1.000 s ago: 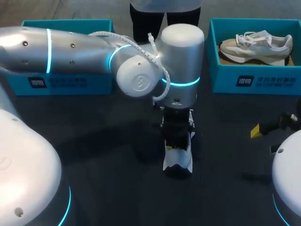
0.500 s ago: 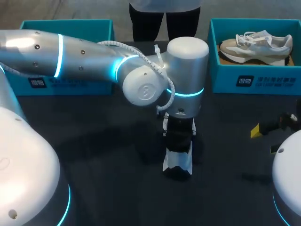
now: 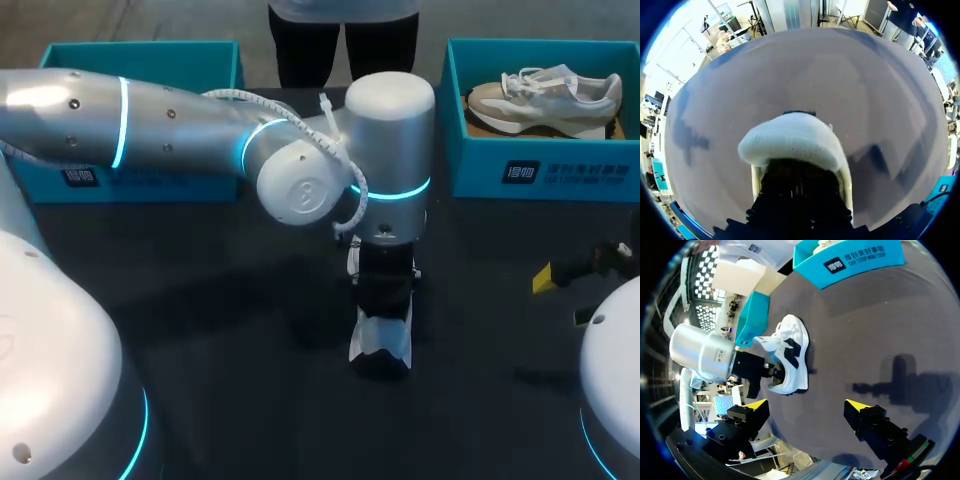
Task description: Take the shoe out of the shoebox, open the shoe tongue, remove and reinsert the insole, then place the shoe into the shoebox
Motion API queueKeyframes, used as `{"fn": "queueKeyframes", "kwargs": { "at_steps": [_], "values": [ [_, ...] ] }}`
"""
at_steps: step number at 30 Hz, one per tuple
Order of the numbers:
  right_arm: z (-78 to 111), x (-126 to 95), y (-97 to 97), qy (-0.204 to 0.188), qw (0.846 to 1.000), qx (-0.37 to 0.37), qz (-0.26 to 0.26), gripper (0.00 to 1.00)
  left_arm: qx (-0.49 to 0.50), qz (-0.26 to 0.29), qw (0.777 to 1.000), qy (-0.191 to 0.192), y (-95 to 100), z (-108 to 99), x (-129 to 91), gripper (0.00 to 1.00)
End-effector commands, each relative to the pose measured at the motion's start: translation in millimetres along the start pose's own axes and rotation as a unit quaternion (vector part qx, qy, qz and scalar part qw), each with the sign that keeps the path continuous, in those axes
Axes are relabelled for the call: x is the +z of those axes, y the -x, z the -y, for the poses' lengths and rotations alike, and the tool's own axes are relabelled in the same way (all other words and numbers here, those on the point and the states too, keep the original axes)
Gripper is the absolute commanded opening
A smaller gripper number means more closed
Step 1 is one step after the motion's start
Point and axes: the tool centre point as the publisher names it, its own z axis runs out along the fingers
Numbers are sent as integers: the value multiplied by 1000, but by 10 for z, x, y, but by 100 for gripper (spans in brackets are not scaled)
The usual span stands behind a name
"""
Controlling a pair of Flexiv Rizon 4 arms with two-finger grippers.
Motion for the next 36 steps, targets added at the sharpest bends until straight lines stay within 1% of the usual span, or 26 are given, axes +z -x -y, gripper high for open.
{"fn": "queueKeyframes", "kwargs": {
  "at_steps": [1,7,14,16,18,20,25,26,29,32,36],
  "values": [
    [19,-11,-8,1,1000,1,2,100,1,1,1000,2,-14,-11,-64,14],
    [19,-11,-8,1,1000,1,2,100,-5,11,1000,8,5,-71,-167,14],
    [19,-11,-8,1,1000,1,2,100,-6,20,1000,19,-2,-161,-355,13],
    [19,-11,-8,1,1000,1,2,100,-6,22,1000,21,-7,-164,-382,13],
    [19,-11,-8,1,1000,1,2,100,-6,24,999,22,-12,-158,-399,8],
    [19,-11,-8,1,1000,1,2,100,-5,26,999,21,-16,-148,-416,7],
    [19,-11,-8,1,1000,1,2,100,-3,30,999,18,-19,-121,-495,9],
    [19,-11,-8,1,1000,1,2,100,-2,28,999,18,-35,-117,-500,8],
    [19,-11,-8,1,1000,1,2,100,-1,27,1000,14,-56,-86,-443,0],
    [19,-11,-8,1,1000,1,2,100,1,26,1000,7,-59,-36,-365,0],
    [19,-11,-8,1,1000,1,2,100,8,5,1000,-1,-66,-24,-256,0]
  ]
}}
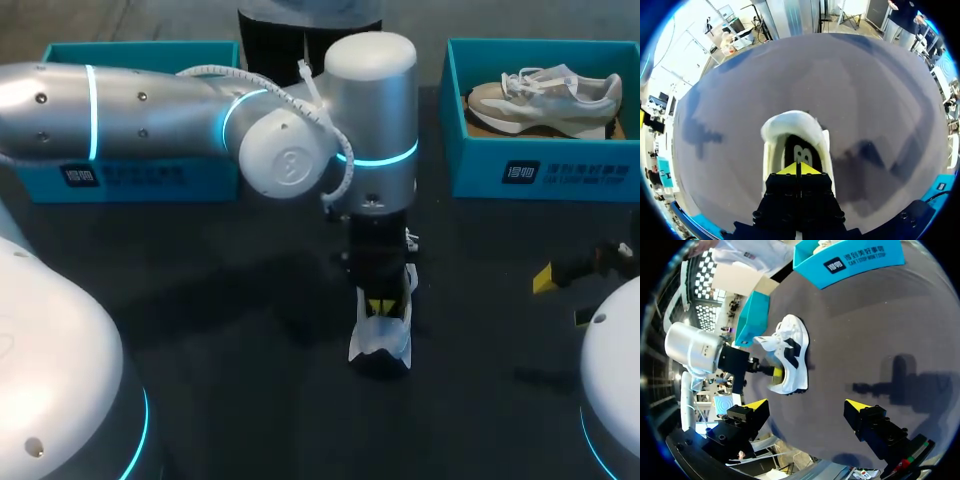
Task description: Take the shoe out of the shoebox, open the shoe tongue, remove and reinsert the insole, then place the shoe into the shoebox
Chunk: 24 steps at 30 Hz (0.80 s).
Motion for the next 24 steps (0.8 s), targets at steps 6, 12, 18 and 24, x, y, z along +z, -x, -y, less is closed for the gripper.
{"fn": "queueKeyframes", "kwargs": {
  "at_steps": [6,12,18,24],
  "values": [
    [12,1,-7,1,1000,1,2,100,16,-55,998,-10,-48,37,258,0],
    [12,1,-7,1,1000,1,2,100,13,-46,999,-15,-51,75,454,0],
    [12,1,-7,1,1000,1,2,100,9,2,1000,-3,44,69,584,0],
    [12,1,-7,1,1000,1,2,100,3,13,1000,-5,67,61,441,0]
  ]
}}
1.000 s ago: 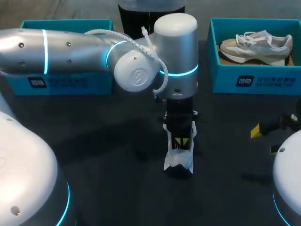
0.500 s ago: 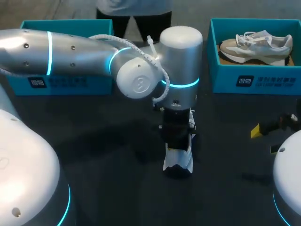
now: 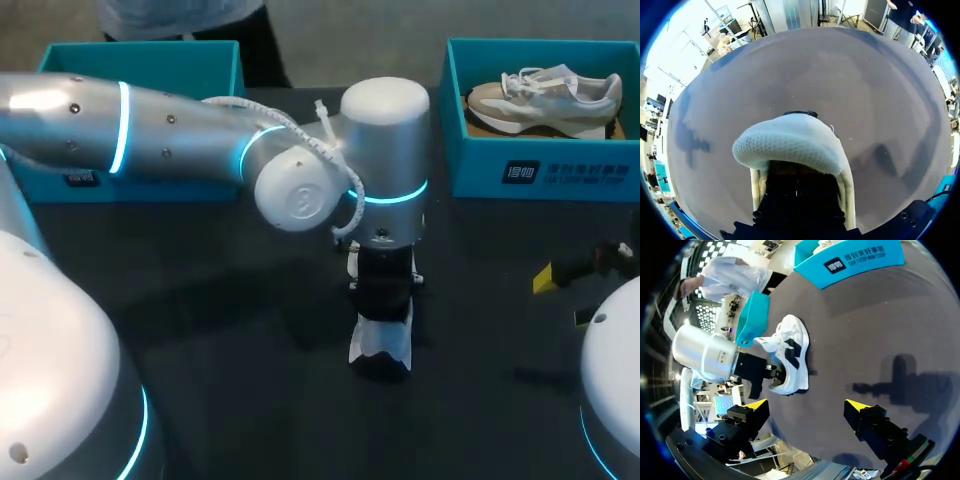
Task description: Take the shoe out of the shoebox, open the shoe tongue, remove and reinsert the insole, then place the shoe into the shoebox
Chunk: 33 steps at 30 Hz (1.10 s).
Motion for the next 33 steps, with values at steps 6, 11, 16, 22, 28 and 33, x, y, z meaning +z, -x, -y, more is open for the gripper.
{"fn": "queueKeyframes", "kwargs": {
  "at_steps": [6,11,16,22,28,33],
  "values": [
    [11,1,-7,1,1000,1,2,100,-1,38,999,17,63,-67,-283,0],
    [11,1,-7,1,1000,1,2,100,2,50,998,27,104,-104,-481,0],
    [11,1,-7,1,1000,1,2,100,6,61,997,36,122,-114,-695,0],
    [11,1,-7,1,1000,1,2,100,2,67,997,46,89,-108,-940,18],
    [11,1,-7,1,1000,1,2,100,-9,73,996,49,36,-114,-1019,24],
    [11,1,-7,1,1000,1,2,100,-10,80,996,47,63,-74,-929,29]
  ]
}}
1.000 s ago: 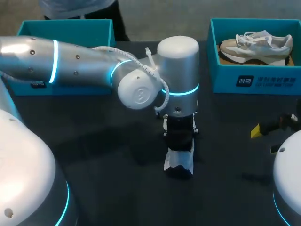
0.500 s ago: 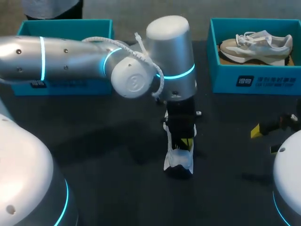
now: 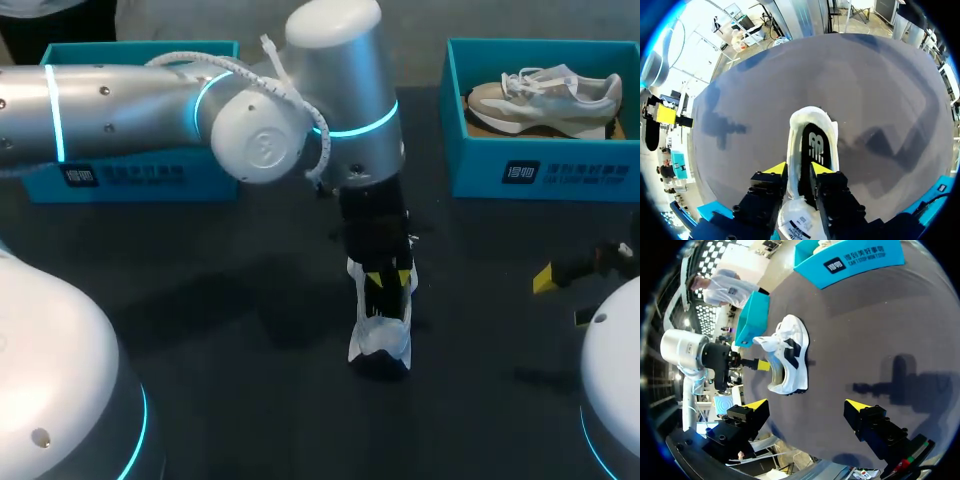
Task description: Take the shoe out of the shoebox, open the shoe tongue, remove and reinsert the insole, then place the shoe into the shoebox
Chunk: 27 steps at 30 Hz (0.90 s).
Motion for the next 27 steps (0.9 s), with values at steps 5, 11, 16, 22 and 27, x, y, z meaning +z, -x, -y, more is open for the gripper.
{"fn": "queueKeyframes", "kwargs": {
  "at_steps": [5,11,16,22,27],
  "values": [
    [11,1,-7,1,1000,1,2,100,0,4,1000,-3,-32,78,177,25],
    [11,1,-7,1,1000,1,2,100,1,0,1000,-6,-58,61,299,15],
    [11,1,-7,1,1000,1,2,100,0,-3,1000,-9,-79,8,362,21],
    [11,1,-7,1,1000,1,2,100,4,-10,1000,-10,-92,-48,421,17],
    [11,1,-7,1,1000,1,2,100,8,-18,1000,-12,-124,-87,480,18]
  ]
}}
